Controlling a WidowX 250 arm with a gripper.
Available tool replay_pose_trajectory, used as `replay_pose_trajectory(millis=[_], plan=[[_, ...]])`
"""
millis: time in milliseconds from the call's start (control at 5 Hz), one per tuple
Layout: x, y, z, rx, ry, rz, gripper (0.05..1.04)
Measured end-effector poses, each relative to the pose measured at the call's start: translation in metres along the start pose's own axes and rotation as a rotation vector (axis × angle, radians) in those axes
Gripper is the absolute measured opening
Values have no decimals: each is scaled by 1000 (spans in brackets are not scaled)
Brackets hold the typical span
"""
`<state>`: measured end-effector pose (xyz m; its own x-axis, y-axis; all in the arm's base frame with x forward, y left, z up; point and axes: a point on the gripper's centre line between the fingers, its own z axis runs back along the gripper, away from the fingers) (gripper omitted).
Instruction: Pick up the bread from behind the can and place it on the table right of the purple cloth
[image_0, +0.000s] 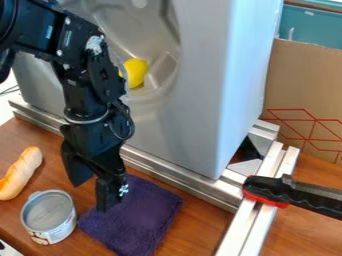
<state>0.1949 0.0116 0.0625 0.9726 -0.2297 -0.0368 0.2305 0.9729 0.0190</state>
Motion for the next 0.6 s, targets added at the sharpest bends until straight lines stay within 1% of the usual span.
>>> replay_pose_trajectory(millis=[200, 400, 600], plan=[[-2, -1, -3, -4, 13, -2, 999], [-5, 29, -2, -3, 45, 112, 999], [-9, 57, -10, -4, 65, 226, 999]])
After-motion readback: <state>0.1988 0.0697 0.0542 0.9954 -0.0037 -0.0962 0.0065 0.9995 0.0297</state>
